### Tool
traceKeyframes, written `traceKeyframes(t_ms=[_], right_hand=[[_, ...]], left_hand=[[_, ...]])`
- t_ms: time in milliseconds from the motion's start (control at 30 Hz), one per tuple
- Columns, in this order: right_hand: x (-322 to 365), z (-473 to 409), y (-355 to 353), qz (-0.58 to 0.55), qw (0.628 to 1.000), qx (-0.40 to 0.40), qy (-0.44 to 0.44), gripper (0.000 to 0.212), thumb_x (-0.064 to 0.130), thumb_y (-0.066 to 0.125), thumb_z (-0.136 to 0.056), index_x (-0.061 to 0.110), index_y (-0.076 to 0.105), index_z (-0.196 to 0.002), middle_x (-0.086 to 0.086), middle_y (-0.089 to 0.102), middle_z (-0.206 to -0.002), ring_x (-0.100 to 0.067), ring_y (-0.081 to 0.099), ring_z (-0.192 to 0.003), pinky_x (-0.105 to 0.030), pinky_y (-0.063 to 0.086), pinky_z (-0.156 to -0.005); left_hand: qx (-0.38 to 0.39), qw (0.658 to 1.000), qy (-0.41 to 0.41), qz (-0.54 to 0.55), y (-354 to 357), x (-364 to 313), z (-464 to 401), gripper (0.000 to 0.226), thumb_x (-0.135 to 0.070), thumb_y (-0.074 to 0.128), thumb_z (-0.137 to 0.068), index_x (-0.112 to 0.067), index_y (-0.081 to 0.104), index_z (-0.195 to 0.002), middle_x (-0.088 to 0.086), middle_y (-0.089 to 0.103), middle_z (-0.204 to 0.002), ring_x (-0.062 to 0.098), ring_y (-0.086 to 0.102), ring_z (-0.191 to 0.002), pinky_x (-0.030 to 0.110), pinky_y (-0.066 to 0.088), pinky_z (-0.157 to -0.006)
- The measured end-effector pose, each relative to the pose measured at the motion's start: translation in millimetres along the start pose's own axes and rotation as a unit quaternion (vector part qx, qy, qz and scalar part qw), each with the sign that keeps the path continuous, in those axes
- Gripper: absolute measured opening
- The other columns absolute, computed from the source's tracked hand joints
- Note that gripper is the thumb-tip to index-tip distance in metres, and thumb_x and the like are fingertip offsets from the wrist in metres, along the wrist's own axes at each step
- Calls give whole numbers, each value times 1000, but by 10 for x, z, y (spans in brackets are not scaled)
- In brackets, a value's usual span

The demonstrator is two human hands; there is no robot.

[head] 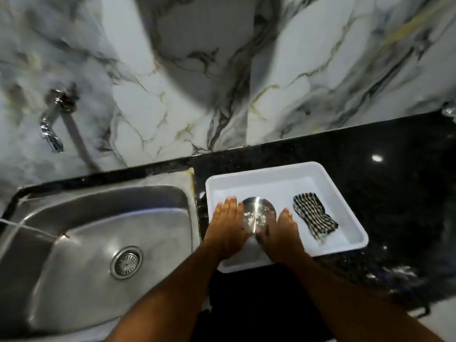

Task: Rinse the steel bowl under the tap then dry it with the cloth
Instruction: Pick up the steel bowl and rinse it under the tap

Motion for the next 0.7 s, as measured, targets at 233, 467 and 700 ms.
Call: traceKeyframes(t_ms=[233, 467, 700], right_hand=[[-106, -220, 5, -111, 993, 48, -18, 42, 40, 64, -86, 6, 65, -112, -16, 58, -122, -35, 61, -106, -38, 50, -83], [361, -295, -379, -126, 989, -15, -69, 43, 41, 65, -87, 14, 65, -120, -11, 57, -127, -33, 62, -106, -37, 49, -85], [1847, -399, -1093, -124, 965, -79, -218, 43, 42, 67, -89, 13, 66, -121, -12, 56, -136, -30, 60, -116, -37, 49, -94]], left_hand=[[67, 996, 36, -38, 262, -28, -97, 44, -20, 44, -95, -10, 48, -138, 30, 21, -157, 41, 15, -147, 50, 2, -121], [-9, 999, -6, 35, -314, 371, -74, 50, -24, 47, -97, -13, 40, -146, 21, 24, -160, 31, 17, -149, 43, 3, -122], [-144, 988, -48, 40, -1355, 1582, 396, 57, -34, 54, -96, -9, 40, -146, 18, 34, -156, 28, 26, -147, 43, 9, -122]])
Point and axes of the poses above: each hand's wrist, its own z-axis away from the middle knuckle, its own y-axis out of the palm, x = y × z, the point moved 4 cm from there along -z, towards the middle knuckle
